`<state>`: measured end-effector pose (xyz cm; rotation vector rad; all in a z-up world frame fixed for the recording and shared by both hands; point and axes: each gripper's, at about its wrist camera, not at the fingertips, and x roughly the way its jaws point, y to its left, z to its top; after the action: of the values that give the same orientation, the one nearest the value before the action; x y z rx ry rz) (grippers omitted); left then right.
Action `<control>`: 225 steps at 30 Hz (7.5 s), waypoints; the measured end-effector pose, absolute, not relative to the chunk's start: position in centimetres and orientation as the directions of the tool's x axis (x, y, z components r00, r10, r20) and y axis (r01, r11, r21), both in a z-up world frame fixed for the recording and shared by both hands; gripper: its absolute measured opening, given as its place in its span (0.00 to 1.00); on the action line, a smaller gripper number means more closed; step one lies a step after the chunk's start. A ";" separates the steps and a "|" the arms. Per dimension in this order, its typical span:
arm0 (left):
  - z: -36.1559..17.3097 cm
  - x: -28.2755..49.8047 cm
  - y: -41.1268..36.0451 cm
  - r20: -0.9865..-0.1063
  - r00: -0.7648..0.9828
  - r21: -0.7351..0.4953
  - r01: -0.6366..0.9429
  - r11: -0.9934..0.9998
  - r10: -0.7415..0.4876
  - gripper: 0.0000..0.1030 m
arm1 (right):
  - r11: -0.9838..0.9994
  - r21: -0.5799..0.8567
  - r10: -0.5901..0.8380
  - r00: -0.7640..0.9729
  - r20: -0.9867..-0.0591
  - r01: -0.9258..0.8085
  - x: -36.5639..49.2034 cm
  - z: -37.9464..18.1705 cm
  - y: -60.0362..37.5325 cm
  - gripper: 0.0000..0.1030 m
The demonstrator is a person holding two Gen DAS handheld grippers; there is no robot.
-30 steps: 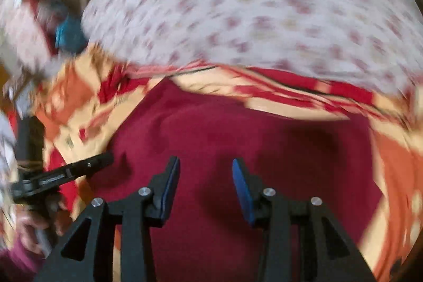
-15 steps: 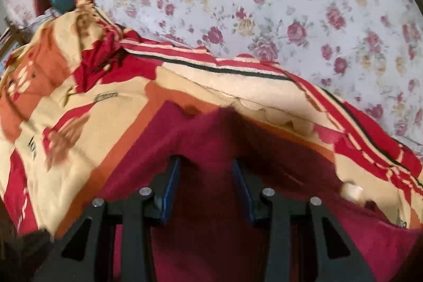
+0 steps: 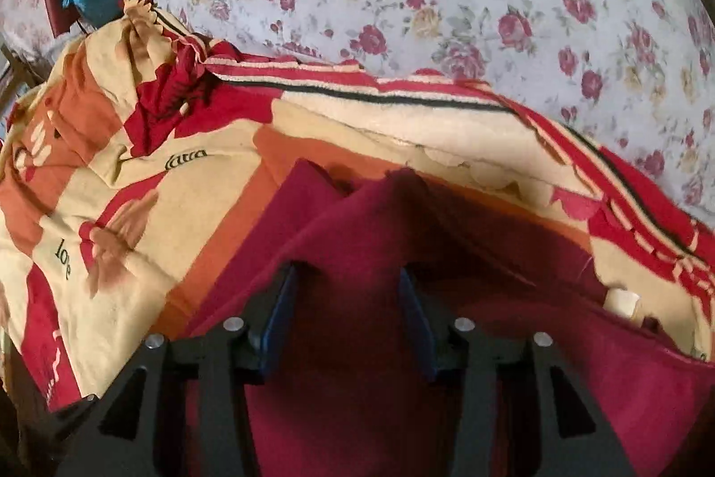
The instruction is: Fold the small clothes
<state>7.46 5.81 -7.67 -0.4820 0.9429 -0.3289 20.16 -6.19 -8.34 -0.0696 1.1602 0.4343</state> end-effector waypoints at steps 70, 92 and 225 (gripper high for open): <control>-6.1 8.2 7.2 -0.616 0.538 -0.590 0.169 0.789 -0.576 0.48 | 0.875 0.249 0.407 0.353 -0.842 -0.415 14.9 1.1 -11.2 0.13; -6.3 7.7 7.6 -0.477 0.492 -0.767 0.172 0.619 -0.728 0.00 | 0.916 0.211 0.276 0.153 -0.949 -0.341 19.1 -5.6 -4.7 0.70; -2.9 2.3 -14.3 -0.810 0.486 -0.156 0.362 0.919 -0.329 0.17 | 0.949 0.313 0.286 0.499 -0.818 -0.030 -2.4 -1.8 -35.5 0.40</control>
<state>2.35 -14.26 -2.90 0.0371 0.9774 -0.4204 -2.44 -35.51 -1.80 0.2731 1.0342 0.1938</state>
